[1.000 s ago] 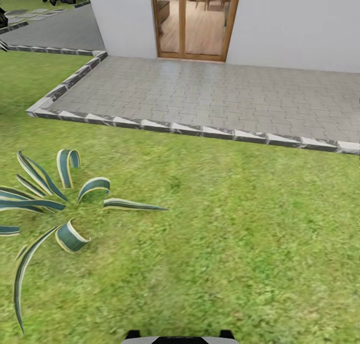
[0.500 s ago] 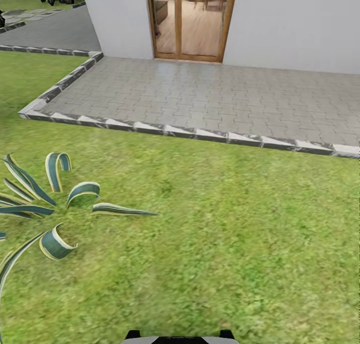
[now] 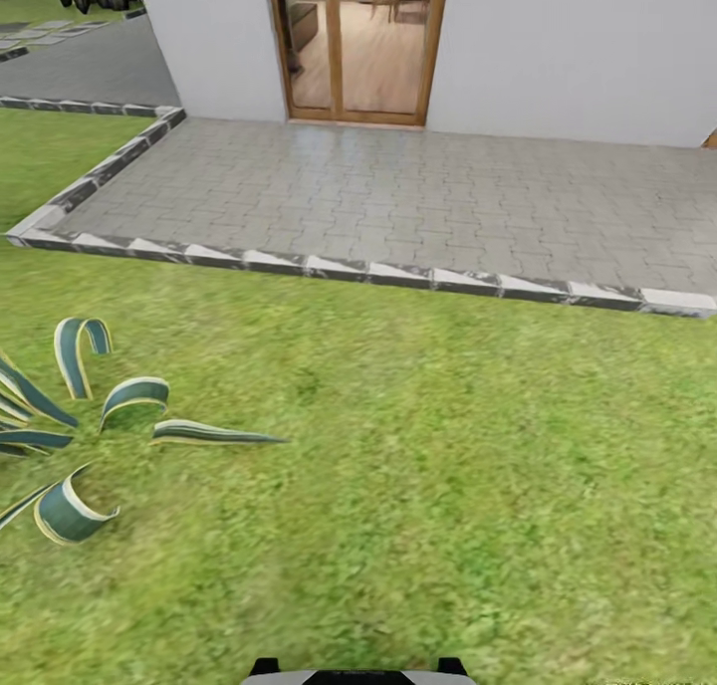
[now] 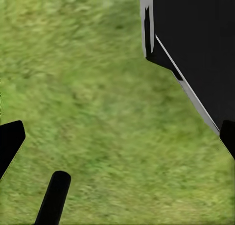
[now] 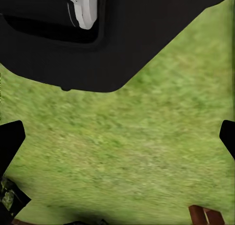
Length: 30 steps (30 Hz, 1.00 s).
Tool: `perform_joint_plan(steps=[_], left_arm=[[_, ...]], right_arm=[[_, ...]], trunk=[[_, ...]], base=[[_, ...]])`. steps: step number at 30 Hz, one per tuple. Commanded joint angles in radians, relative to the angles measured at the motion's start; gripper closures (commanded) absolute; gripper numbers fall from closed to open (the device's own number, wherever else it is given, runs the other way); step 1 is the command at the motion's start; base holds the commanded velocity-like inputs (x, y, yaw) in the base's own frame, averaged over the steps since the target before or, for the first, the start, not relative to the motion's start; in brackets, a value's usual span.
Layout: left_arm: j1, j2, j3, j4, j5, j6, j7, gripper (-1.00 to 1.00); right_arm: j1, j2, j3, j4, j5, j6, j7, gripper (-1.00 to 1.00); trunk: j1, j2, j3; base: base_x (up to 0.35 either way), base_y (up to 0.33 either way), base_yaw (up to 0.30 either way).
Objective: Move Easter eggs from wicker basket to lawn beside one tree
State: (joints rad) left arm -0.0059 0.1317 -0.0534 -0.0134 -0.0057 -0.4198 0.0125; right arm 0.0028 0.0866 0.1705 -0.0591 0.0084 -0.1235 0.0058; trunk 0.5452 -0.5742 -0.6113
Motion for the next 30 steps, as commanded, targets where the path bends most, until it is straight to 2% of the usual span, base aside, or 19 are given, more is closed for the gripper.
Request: perform_joint_plan(steps=[1, 19, 25, 30], left_arm=[[0.0, 0.0, -0.005, 0.001, 0.0, -0.004, 0.001, -1.0], [0.0, 0.0, -0.005, 0.001, 0.0, -0.004, 0.001, -1.0], [0.0, 0.0, -0.006, 0.0, 0.0, -0.004, 0.001, -1.0], [0.0, -0.001, -0.014, 0.001, 0.0, -0.004, 0.001, -1.0]], right_arm=[[0.001, 0.0, 0.003, -0.001, 0.001, -0.002, 0.001, -1.0], [0.0, -0.001, 0.002, -0.001, -0.004, -0.004, 0.003, -1.0], [0.001, -0.002, -0.001, 0.0, -0.009, -0.005, 0.003, -1.0], [0.0, -0.003, -0.003, 0.001, -0.011, -0.007, 0.003, -1.0]], trunk=[[0.001, -0.001, 0.0], [0.001, -0.001, 0.011], [0.001, -0.001, 0.015], [0.001, -0.001, 0.019]], base=[[0.147, -0.247, -0.233], [0.143, -0.249, -0.267], [0.05, -0.249, -0.274], [0.012, -0.095, -0.273]])
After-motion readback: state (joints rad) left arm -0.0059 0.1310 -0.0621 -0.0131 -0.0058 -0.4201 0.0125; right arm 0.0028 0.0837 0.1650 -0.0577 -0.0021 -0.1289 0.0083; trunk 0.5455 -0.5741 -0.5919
